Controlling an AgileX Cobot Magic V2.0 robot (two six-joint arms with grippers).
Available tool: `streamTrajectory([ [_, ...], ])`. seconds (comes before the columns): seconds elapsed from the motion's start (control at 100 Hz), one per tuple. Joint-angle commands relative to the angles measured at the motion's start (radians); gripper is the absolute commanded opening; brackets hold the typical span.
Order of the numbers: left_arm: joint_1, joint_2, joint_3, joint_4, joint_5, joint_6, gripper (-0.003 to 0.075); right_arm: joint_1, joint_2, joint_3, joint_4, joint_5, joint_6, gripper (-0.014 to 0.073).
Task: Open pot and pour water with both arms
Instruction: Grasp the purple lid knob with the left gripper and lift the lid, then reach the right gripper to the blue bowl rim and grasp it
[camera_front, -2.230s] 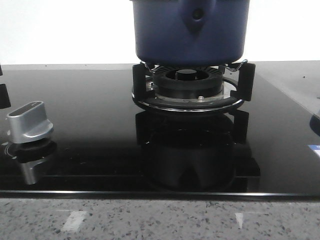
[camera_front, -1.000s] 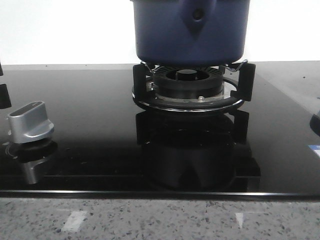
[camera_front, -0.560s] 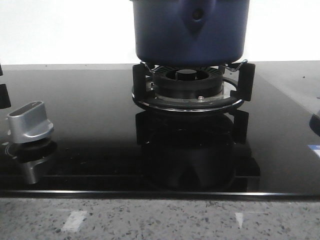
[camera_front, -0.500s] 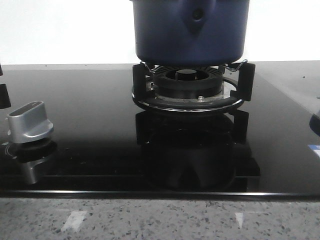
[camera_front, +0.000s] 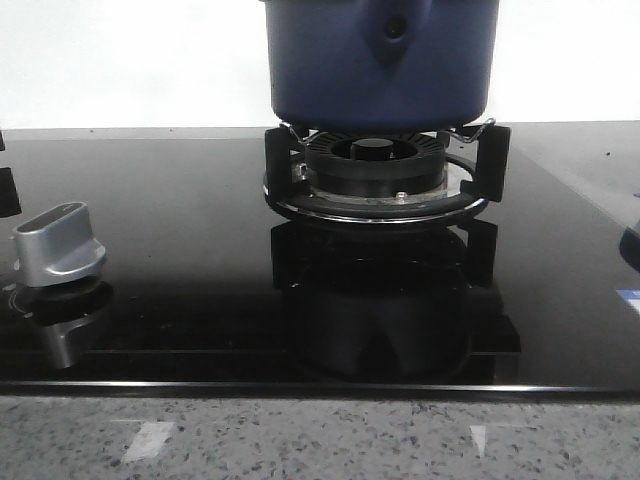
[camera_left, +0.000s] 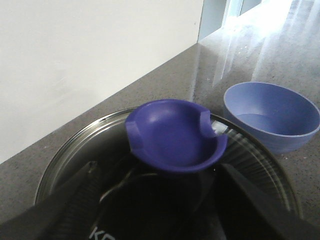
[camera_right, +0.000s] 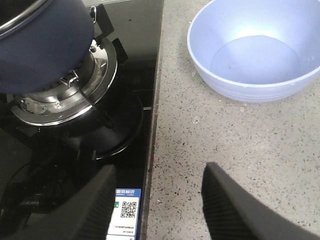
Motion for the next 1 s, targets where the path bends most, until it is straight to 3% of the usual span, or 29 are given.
streamTrajectory([
  [0.0,-0.007,-0.026,-0.038,-0.114,0.037,0.061,0.0450,0.000,0.014,-0.034,0.011,-0.069,-0.009,0.0351],
  [0.22,-0.011,0.001,-0.038,-0.259,0.072,0.206,0.0450,0.000,0.014,-0.034,0.011,-0.069,-0.009,0.0351],
  [0.78,-0.020,0.088,-0.064,-0.346,0.129,0.253,0.0447,0.000,0.014,-0.034,0.011,-0.060,-0.009,0.0351],
  [0.99,-0.020,0.088,-0.064,-0.348,0.127,0.279,0.0353,0.000,0.014,-0.034,0.011,-0.059,-0.009,0.0351],
])
